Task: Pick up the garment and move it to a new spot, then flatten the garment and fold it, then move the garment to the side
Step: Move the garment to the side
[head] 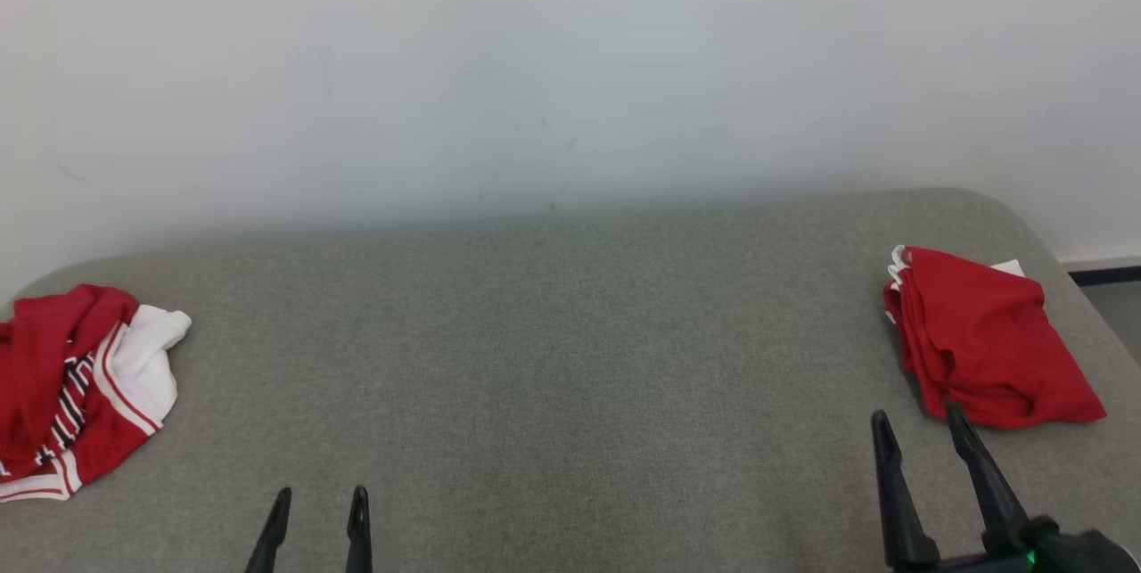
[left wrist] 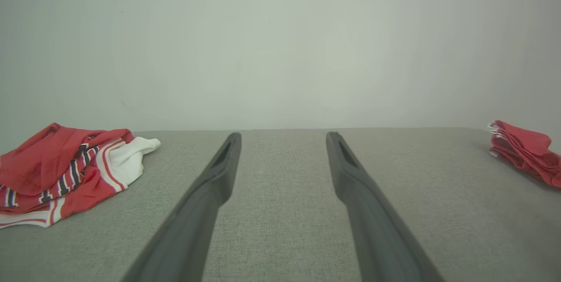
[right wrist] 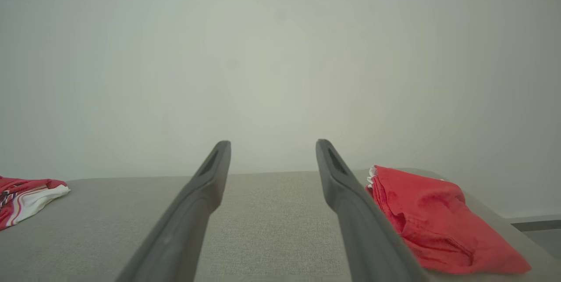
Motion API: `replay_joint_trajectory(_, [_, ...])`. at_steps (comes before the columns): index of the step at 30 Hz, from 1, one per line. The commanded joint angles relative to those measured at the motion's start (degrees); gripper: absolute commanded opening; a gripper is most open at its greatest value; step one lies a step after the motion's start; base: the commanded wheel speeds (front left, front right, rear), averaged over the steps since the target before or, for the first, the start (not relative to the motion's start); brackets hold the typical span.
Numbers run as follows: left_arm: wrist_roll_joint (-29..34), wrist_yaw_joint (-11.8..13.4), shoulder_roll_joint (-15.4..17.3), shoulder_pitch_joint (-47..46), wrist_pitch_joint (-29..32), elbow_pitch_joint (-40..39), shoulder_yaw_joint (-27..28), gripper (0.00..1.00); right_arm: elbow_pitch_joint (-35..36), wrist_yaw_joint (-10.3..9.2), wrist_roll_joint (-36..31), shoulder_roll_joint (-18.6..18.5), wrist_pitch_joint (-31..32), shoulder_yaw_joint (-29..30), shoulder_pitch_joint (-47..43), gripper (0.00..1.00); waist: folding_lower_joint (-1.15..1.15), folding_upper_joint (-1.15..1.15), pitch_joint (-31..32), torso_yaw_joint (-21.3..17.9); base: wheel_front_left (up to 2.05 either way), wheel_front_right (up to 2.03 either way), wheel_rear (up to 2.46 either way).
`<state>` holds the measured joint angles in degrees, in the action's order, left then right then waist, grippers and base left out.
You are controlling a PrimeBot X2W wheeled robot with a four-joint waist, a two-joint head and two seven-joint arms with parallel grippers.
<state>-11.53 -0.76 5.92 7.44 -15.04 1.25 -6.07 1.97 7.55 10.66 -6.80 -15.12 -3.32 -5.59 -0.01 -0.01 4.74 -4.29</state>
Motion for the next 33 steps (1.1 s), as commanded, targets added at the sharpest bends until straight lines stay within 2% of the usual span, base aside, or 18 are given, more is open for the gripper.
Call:
replay_joint_trajectory(1, [1.2,-0.9,-0.3,1.6,-0.2,0.1,0.1,1.0,0.7,-0.14,-0.7,0.3,0.0,1.0,-2.1,1.0,0.01,0.01,1.4,1.1,0.0,0.0,0.0])
replay_joint_trajectory(14, [4.0,-4.7,-2.5,4.8,-0.2,1.6,1.9,1.0,2.6,-0.14,-2.8,2.4,0.0,1.9,-9.2,1.0,0.01,0.01,2.6,2.6,0.0,0.0,0.0])
replay_joint_trajectory(33, [5.3,-5.7,-3.0,4.1,-0.2,1.7,1.9,1.0,2.0,-0.14,-2.3,2.7,0.0,1.2,-9.2,1.0,0.01,0.01,2.5,3.0,0.0,0.0,0.0])
